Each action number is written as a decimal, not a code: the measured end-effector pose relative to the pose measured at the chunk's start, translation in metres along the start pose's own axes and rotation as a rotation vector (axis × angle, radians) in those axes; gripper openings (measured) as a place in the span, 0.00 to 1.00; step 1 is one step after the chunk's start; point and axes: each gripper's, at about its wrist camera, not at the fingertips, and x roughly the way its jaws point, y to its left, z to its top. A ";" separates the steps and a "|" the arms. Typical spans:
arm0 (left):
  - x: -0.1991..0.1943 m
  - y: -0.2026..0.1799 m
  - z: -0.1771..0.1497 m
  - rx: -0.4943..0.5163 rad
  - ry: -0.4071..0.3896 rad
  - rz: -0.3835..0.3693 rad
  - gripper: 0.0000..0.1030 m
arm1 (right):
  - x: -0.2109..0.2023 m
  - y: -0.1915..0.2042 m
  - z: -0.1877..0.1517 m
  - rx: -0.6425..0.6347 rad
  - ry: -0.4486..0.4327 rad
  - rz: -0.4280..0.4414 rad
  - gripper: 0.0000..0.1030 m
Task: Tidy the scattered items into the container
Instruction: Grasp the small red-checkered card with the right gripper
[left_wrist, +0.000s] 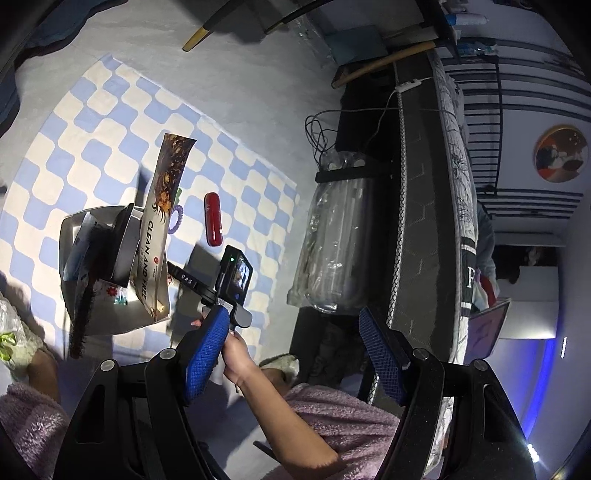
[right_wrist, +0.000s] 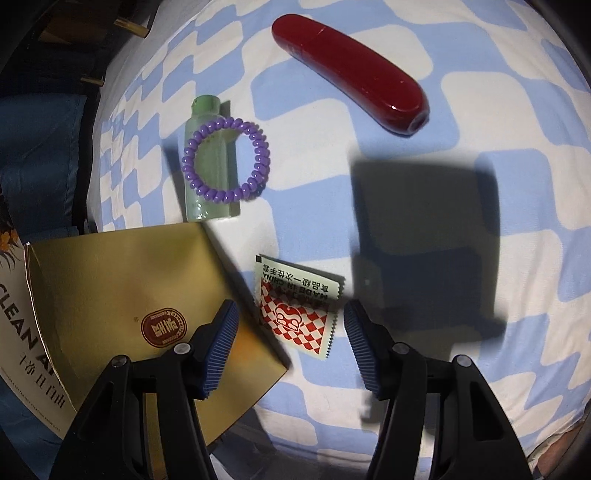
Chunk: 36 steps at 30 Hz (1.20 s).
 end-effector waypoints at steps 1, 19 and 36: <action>0.000 0.001 0.000 -0.003 0.001 -0.004 0.70 | 0.000 0.000 -0.001 -0.001 -0.007 0.024 0.50; -0.001 0.009 -0.001 -0.024 0.000 -0.022 0.70 | 0.009 -0.007 -0.012 0.012 -0.007 0.075 0.26; 0.011 0.006 0.005 -0.023 -0.001 0.028 0.70 | 0.021 0.020 -0.016 -0.108 0.015 -0.100 0.01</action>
